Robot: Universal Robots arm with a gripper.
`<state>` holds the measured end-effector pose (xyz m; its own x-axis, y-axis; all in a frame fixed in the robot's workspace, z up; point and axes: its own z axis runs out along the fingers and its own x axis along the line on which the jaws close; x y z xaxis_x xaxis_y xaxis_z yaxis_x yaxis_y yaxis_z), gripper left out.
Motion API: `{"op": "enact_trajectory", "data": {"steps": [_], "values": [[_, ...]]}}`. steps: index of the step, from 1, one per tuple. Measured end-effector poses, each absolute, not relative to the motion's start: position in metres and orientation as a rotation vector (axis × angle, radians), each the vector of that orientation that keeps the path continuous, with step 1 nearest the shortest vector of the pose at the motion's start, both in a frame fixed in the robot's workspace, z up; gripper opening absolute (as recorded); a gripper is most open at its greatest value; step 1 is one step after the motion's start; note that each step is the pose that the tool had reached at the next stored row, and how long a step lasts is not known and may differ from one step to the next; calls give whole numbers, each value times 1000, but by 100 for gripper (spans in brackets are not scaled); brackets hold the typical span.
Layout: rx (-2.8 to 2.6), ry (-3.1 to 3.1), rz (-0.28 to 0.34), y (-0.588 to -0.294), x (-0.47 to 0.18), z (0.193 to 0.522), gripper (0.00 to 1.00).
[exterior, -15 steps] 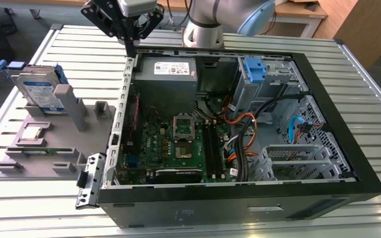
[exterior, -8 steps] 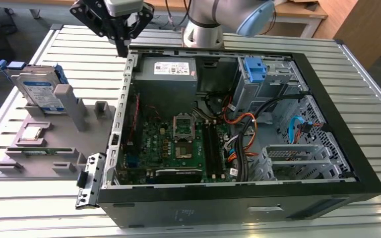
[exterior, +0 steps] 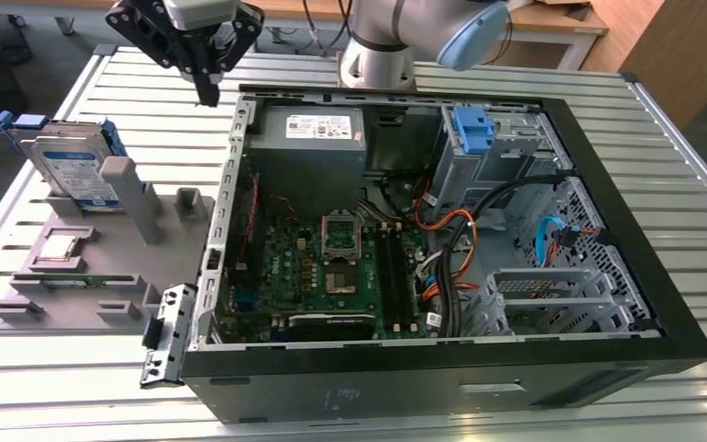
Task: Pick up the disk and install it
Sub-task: 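Reach for the disk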
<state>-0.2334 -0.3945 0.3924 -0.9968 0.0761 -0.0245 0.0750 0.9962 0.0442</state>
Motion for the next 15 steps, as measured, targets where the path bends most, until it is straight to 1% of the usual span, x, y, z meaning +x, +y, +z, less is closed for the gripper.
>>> {"op": "enact_trajectory", "data": {"steps": [15], "values": [[118,3112,67,-394,-264,392,11]]}}
